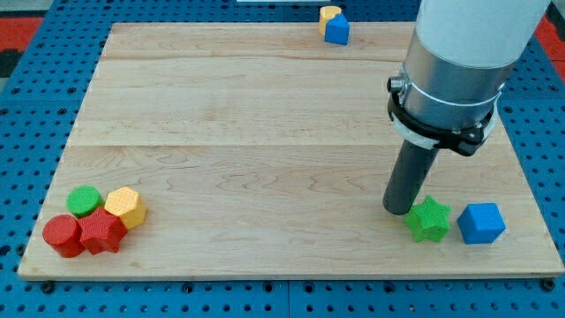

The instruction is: Move your arm towards the left of the yellow heart

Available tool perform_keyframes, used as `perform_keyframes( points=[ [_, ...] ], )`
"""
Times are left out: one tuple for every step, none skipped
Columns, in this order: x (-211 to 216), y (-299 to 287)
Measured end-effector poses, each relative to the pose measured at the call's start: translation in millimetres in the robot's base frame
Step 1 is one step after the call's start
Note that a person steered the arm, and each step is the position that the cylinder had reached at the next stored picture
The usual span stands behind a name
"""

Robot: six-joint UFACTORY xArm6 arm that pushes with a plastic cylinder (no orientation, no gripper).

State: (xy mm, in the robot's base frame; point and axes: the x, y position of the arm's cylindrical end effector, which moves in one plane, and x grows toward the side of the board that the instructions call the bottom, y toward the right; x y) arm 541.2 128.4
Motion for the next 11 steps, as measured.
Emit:
perform_keyframes(
  points=[
    [6.9, 1.3],
    [8.6, 1.3],
    [8.6, 1.2],
    [-0.8, -26.5],
    [-37.6, -74.3],
    [-90.1, -95.8],
    [-164.6, -78.5],
    [-234.6, -43.9],
    [-247.3, -95.8],
    [-290.6, -128.1],
    [-345.7, -128.1]
  ],
)
